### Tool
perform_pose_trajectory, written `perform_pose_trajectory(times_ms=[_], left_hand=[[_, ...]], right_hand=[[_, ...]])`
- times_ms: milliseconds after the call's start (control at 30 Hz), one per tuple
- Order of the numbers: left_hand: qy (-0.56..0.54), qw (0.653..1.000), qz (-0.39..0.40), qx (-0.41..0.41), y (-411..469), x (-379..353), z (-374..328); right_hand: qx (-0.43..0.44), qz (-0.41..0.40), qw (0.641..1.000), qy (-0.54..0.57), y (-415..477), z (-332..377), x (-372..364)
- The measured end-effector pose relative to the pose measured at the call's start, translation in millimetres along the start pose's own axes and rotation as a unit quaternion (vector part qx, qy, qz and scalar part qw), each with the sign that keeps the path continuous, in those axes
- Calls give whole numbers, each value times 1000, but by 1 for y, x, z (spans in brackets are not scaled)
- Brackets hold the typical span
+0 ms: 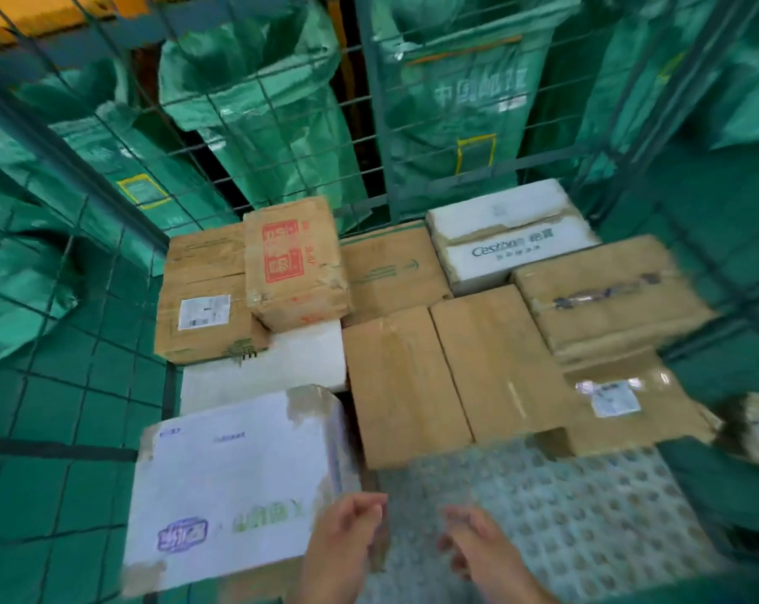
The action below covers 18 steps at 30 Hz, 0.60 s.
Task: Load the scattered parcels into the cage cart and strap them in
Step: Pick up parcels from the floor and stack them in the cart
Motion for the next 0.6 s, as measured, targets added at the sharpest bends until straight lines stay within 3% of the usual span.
perform_pose_trajectory(times_ms=[100, 333, 600], left_hand=[[53, 998, 28, 1, -25, -31, 6], [153, 972, 114, -136, -86, -96, -42], [217, 922, 266, -178, -165, -177, -2]], right_hand=[[-12, -13, 1000, -7, -29, -21, 40], [100, -90, 984, 121, -105, 4, 108], [138, -222, 898, 355, -222, -107, 166]])
Point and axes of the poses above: each hand's wrist, its own y-axis towards the middle knuckle, its own x-axis out of the back of the hand, z = x × y, the point moved 8 cm from there along y, towards the middle knuckle, and after that the axes turned 4 degrees about y, right-handed, at the moved point
